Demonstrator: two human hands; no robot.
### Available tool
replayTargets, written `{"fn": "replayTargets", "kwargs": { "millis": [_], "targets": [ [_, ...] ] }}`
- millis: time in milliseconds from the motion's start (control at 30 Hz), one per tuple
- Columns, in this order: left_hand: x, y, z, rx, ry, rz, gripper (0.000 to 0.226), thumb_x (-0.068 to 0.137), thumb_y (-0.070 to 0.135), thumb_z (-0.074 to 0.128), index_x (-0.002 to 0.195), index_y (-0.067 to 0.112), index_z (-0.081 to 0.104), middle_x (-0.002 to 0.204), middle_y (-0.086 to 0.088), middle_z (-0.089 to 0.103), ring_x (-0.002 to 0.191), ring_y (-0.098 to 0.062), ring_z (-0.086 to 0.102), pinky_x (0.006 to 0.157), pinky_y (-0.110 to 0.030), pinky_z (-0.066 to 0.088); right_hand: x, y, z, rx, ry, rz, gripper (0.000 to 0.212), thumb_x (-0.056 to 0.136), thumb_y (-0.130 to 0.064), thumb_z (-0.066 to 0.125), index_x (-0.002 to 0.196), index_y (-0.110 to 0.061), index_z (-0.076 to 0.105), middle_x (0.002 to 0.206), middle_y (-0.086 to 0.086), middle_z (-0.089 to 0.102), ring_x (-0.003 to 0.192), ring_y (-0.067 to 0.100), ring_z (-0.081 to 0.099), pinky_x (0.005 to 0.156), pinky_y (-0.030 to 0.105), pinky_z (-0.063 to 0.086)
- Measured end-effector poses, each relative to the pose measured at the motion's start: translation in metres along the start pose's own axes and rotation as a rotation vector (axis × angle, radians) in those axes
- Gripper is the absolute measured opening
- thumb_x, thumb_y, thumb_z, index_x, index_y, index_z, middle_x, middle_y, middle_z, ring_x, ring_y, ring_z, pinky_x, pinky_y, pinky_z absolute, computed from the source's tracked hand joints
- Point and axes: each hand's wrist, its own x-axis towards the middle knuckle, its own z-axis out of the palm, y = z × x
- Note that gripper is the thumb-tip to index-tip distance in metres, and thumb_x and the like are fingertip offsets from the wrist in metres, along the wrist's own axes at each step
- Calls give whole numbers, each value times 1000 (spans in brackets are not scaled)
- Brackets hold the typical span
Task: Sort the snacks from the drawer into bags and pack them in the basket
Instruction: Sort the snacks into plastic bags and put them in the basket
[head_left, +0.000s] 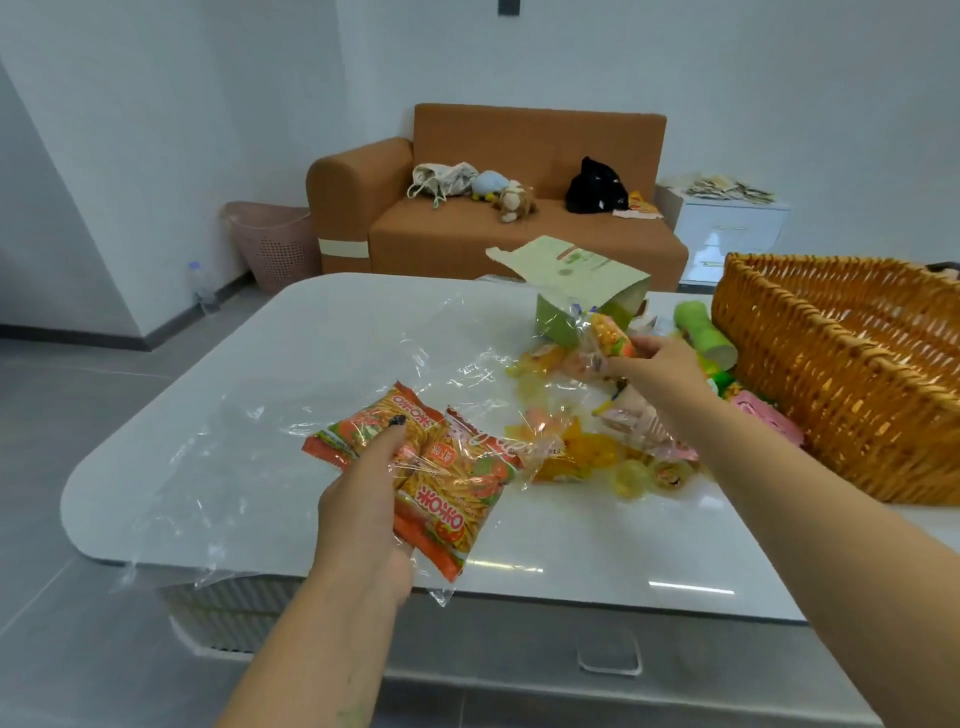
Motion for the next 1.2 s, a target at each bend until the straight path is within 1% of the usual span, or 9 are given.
{"fn": "replayTargets", "kwargs": {
  "millis": [133, 267, 333, 400, 500, 633, 800, 967, 1200],
  "targets": [
    [-12, -4, 10, 40, -104, -45, 35, 81, 26, 74, 113, 15, 68, 93, -8, 77, 86, -27, 74, 88, -46, 55, -70, 17, -31, 264, -164, 229, 13, 80, 2, 68, 72, -8, 72, 84, 13, 67, 83, 26, 58, 79, 38, 47],
    [-28, -5, 15, 74, -146, -47, 34, 81, 24, 74, 114, 15, 68, 93, -8, 77, 88, -28, 73, 91, -49, 54, -113, 28, -66, 517, -97, 393, 10, 88, 1, 55, 94, -4, 62, 109, 19, 61, 99, 32, 60, 92, 42, 53],
    [-33, -4, 13, 114, -178, -36, 33, 82, 23, 73, 114, 14, 68, 95, -9, 76, 90, -29, 73, 91, -50, 54, -128, 23, -87, 663, -60, 444, 18, 89, -8, 56, 107, -4, 59, 118, 26, 62, 101, 38, 64, 79, 40, 59],
    [-38, -3, 12, 170, -223, -28, 31, 85, 23, 70, 114, 12, 68, 97, -10, 76, 90, -29, 73, 90, -48, 55, -150, 18, -105, 701, -105, 486, 31, 86, -21, 57, 113, -5, 57, 113, 30, 65, 81, 33, 68, 57, 31, 60],
    [-44, -1, 9, 283, -307, -20, 25, 89, 21, 62, 110, 9, 70, 95, -12, 76, 81, -27, 74, 87, -45, 56, -179, 19, -119, 603, -181, 491, 51, 77, -40, 57, 117, -8, 58, 103, 27, 69, 60, 22, 63, 44, 23, 52],
    [-48, -1, 2, 385, -377, -7, 26, 86, 20, 60, 106, 6, 70, 93, -16, 75, 74, -27, 73, 80, -41, 57, -192, 23, -122, 411, -145, 440, 52, 90, -54, 42, 111, -11, 64, 93, 19, 71, 63, 18, 54, 56, 29, 43],
    [-49, -8, -6, 429, -376, 17, 50, 69, 27, 67, 113, 3, 66, 104, -23, 72, 96, -40, 69, 88, -49, 54, -194, 18, -122, 343, -197, 342, 26, 98, -27, 47, 109, -14, 66, 83, 12, 70, 64, 19, 55, 61, 30, 42],
    [-52, -12, -5, 488, -371, 95, 28, 86, 19, 63, 110, 4, 68, 99, -20, 74, 91, -36, 72, 90, -49, 53, -195, 15, -116, 288, -376, 199, 35, 75, 4, 71, 106, -9, 71, 99, 13, 74, 81, 21, 69, 69, 29, 57],
    [-58, -26, 7, 662, -482, 125, 20, 91, 24, 61, 109, 17, 65, 94, -7, 77, 86, -24, 74, 82, -41, 55, -189, 25, -94, 221, -499, 138, 49, 52, -33, 86, 92, -8, 77, 99, 13, 74, 85, 19, 69, 71, 26, 55]
  ]
}}
